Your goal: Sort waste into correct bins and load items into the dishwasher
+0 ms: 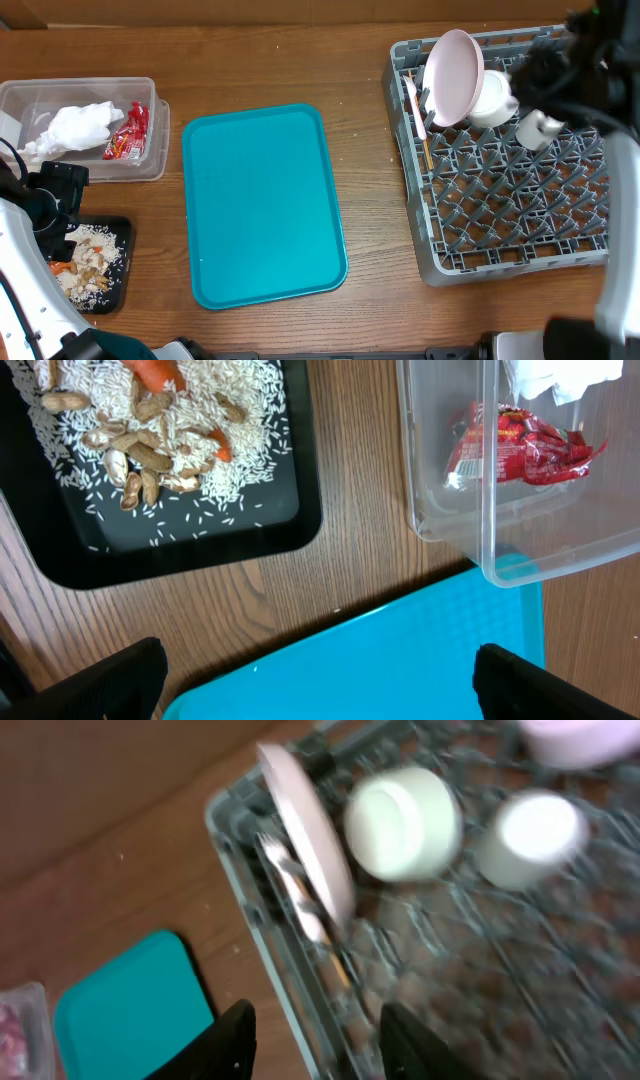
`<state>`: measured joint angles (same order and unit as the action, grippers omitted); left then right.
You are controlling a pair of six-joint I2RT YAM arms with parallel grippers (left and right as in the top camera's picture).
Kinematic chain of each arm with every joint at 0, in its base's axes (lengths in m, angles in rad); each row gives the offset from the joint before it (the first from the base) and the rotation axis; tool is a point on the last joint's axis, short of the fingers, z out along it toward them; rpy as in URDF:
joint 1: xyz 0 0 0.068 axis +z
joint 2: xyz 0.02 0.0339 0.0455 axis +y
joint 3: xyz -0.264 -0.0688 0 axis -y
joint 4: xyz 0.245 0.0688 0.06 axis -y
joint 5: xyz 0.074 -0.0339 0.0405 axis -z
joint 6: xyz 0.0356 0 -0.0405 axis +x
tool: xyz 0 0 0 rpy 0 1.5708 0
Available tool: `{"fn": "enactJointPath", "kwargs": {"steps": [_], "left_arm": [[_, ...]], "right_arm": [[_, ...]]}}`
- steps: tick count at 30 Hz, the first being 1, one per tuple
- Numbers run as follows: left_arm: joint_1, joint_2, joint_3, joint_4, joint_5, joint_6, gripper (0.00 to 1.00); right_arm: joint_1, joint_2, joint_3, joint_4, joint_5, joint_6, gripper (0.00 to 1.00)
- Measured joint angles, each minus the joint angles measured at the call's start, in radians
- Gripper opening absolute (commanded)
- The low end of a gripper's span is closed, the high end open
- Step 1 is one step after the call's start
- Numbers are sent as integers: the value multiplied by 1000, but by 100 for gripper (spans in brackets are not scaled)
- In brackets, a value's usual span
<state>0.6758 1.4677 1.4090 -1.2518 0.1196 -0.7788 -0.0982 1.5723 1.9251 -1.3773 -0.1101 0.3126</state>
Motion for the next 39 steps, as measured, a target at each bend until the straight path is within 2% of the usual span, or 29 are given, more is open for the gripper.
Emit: {"fn": "enactJointPath", "kwargs": {"steps": [4, 9, 10, 11, 15, 19, 26, 34, 39], "left_arm": [[0, 0, 0, 0, 0, 0, 100], [0, 0, 0, 1, -1, 0, 100], [0, 0, 0, 0, -2, 0, 100], [0, 1, 0, 1, -2, 0, 100], [0, 2, 0, 0, -1, 0, 100], [0, 2, 0, 0, 0, 0, 100], [0, 2, 0, 0, 0, 0, 100], [0, 2, 0, 0, 0, 0, 100], [0, 2, 0, 0, 0, 0, 100]], "right_arm": [[0, -109, -26, -152, 107, 26, 42], [0, -331, -332, -42, 117, 57, 48], [0, -409, -419, -25, 108, 62, 59], [0, -529, -533, 34, 93, 72, 100], [0, -816, -818, 87, 72, 79, 100], [0, -882, -939, 102, -5, 196, 100], [0, -870, -949, 105, -77, 361, 100], [0, -869, -949, 101, -85, 385, 100], [4, -869, -949, 113, 5, 380, 100]]}}
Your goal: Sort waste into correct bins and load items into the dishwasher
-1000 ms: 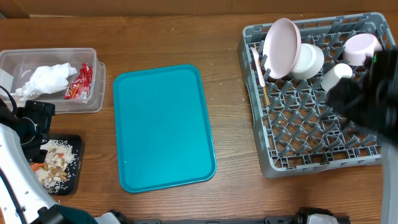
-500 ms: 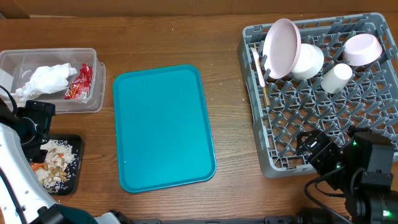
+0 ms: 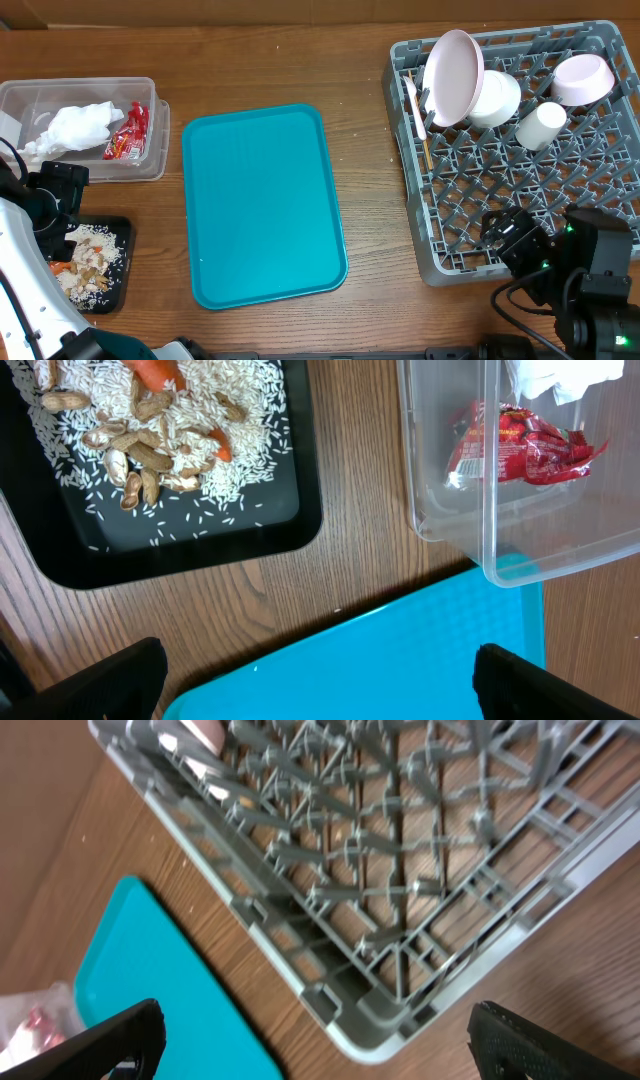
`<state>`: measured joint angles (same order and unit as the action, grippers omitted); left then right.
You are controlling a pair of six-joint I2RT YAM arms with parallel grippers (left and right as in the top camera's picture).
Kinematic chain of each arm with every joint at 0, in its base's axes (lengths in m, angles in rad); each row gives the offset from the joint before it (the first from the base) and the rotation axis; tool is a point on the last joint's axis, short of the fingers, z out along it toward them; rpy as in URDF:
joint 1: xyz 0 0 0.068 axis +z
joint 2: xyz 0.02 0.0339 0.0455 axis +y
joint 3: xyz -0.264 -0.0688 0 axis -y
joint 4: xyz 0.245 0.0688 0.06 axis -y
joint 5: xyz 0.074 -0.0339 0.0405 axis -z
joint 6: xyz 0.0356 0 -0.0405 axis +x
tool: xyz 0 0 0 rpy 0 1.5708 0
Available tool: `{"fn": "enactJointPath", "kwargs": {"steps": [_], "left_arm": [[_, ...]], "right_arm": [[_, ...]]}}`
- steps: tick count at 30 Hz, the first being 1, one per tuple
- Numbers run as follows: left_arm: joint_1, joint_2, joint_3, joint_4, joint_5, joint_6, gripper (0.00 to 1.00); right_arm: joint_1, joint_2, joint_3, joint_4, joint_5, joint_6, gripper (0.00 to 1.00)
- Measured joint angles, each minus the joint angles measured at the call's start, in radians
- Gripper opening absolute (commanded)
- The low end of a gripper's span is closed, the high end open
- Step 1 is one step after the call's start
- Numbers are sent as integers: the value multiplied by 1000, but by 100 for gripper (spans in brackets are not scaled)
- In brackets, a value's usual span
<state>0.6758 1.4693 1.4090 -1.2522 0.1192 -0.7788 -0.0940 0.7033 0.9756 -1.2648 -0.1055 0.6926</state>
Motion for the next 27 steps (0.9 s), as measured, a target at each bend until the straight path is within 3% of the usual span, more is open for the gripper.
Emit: {"fn": "enactJointPath", "kwargs": {"steps": [8, 12, 18, 27], "left_arm": [[0, 0, 0, -1, 0, 0, 100], [0, 0, 0, 0, 0, 0, 100], [0, 0, 0, 0, 0, 0, 100], [0, 0, 0, 0, 0, 0, 100]], "right_arm": [[64, -95, -113, 273, 62, -55, 100], [75, -325, -361, 512, 67, -81, 100], [75, -499, -677, 881, 61, -124, 100], [75, -689, -825, 1020, 57, -296, 100]]}}
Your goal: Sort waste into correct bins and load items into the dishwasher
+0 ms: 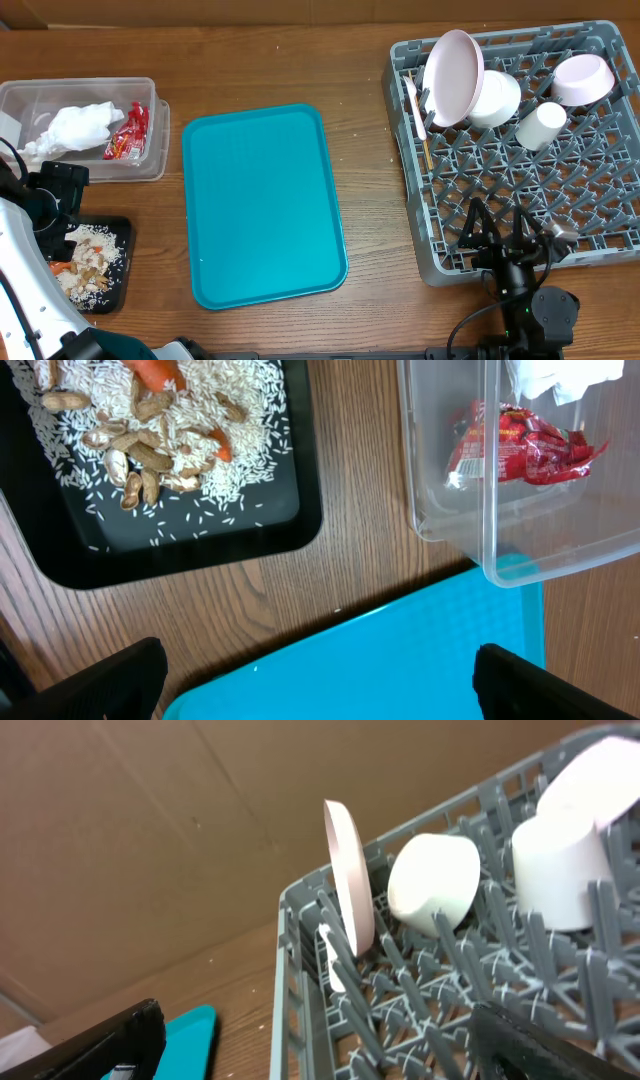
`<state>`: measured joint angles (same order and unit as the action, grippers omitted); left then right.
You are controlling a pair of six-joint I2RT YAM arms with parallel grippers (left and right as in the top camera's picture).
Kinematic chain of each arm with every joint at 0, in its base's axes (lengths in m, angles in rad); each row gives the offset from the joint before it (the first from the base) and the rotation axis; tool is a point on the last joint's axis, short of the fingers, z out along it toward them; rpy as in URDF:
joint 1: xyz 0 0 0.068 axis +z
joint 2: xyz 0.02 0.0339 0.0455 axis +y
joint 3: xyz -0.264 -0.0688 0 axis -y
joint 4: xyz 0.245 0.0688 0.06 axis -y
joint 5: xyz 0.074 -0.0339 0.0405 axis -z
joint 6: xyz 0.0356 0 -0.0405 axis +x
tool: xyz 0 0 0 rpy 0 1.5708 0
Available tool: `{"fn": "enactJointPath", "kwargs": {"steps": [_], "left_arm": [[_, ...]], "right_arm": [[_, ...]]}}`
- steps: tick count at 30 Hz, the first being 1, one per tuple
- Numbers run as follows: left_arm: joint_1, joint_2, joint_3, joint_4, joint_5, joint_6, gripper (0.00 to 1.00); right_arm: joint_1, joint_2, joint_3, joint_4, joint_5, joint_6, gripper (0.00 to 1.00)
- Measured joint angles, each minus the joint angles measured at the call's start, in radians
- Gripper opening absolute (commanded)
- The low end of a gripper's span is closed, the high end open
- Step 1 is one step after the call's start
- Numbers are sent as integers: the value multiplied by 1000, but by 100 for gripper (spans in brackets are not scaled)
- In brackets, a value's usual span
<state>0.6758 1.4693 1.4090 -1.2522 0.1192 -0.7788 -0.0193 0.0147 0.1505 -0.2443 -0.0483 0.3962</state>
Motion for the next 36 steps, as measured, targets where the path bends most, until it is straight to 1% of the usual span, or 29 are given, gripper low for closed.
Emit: {"fn": "enactJointPath", "kwargs": {"steps": [4, 7, 10, 13, 15, 20, 24, 27, 36], "left_arm": [[0, 0, 0, 0, 0, 0, 100], [0, 0, 0, 0, 0, 0, 100], [0, 0, 0, 0, 0, 0, 100], [0, 0, 0, 0, 0, 0, 100], [0, 0, 0, 0, 0, 0, 100], [0, 0, 0, 0, 0, 0, 100], [0, 0, 0, 0, 0, 0, 100], [0, 0, 0, 0, 0, 0, 100], [0, 0, 0, 0, 0, 0, 100]], "right_arm": [[1, 0, -11, 45, 0, -66, 100], [2, 0, -31, 127, 0, -114, 100], [2, -2, -105, 240, -7, -139, 100], [8, -2, -132, 271, -25, -170, 100], [16, -3, -132, 251, -32, -207, 100], [21, -3, -132, 164, 22, -233, 100], [21, -4, -132, 163, 67, -240, 100], [21, -4, -132, 194, 81, -246, 100], [34, -4, -132, 176, 85, -347, 100]]}}
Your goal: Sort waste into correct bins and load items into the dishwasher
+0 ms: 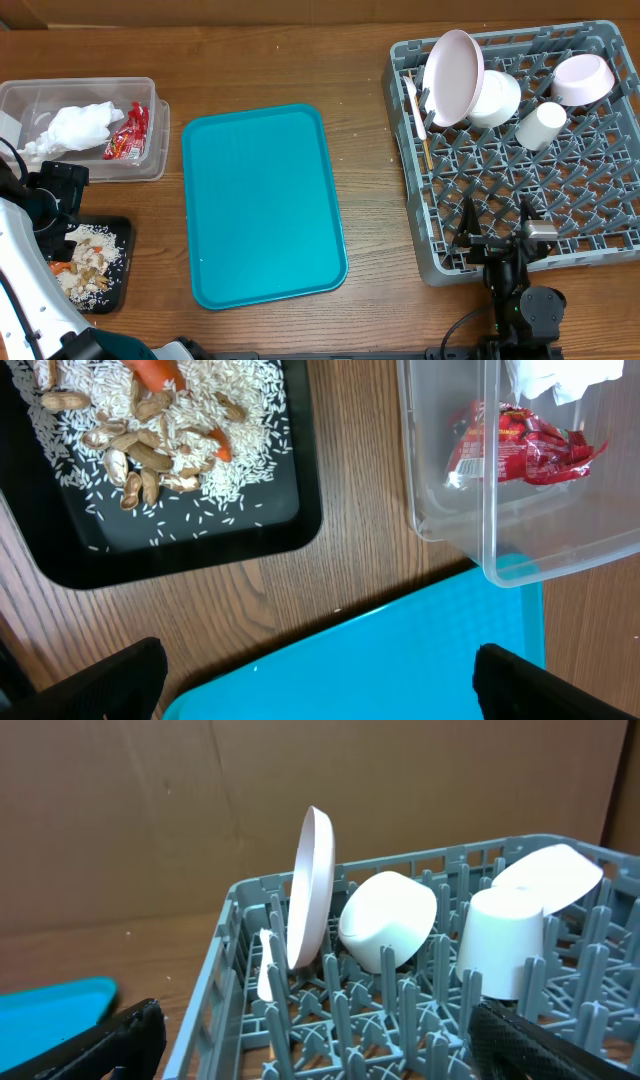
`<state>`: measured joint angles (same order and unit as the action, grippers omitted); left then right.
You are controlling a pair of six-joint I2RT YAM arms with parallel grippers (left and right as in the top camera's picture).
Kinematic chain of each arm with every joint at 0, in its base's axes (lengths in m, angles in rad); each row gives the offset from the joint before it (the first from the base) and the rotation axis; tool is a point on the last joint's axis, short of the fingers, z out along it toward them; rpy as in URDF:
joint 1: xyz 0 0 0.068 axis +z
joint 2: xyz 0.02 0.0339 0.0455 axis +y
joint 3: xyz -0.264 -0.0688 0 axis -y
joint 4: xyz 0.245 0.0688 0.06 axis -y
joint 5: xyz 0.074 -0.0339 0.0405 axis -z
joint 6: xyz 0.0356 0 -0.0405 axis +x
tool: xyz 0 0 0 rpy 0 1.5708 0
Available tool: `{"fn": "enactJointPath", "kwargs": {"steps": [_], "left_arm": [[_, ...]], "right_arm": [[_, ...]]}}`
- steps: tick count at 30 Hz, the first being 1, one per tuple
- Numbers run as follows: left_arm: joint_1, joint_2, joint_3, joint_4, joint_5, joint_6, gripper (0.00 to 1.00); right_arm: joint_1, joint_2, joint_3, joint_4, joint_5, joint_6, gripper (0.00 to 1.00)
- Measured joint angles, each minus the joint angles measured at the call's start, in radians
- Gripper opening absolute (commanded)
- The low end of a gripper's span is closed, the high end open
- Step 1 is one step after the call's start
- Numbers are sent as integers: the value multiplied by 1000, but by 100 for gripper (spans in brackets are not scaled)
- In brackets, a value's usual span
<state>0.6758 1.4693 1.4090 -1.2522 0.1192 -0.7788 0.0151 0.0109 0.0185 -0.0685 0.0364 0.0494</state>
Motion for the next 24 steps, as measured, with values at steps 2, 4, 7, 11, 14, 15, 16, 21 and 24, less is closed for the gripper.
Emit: {"fn": "enactJointPath", "kwargs": {"steps": [2, 4, 7, 11, 14, 15, 16, 21, 24], "left_arm": [[0, 0, 0, 0, 0, 0, 100], [0, 0, 0, 0, 0, 0, 100], [0, 0, 0, 0, 0, 0, 100], [0, 0, 0, 0, 0, 0, 100], [0, 0, 0, 0, 0, 0, 100], [0, 0, 0, 0, 0, 0, 100], [0, 0, 0, 0, 0, 0, 100], [0, 0, 0, 0, 0, 0, 100], [0, 0, 0, 0, 0, 0, 100]], "right_arm": [[0, 0, 0, -18, -3, -30, 100], [0, 0, 0, -20, -4, -50, 100], [0, 0, 0, -21, -7, -65, 100], [0, 0, 0, -20, -7, -72, 100], [0, 0, 0, -21, -6, -73, 100], [0, 0, 0, -20, -7, -75, 100], [0, 0, 0, -21, -7, -76, 100], [0, 0, 0, -21, -7, -76, 100], [0, 0, 0, -21, -7, -76, 100]]}}
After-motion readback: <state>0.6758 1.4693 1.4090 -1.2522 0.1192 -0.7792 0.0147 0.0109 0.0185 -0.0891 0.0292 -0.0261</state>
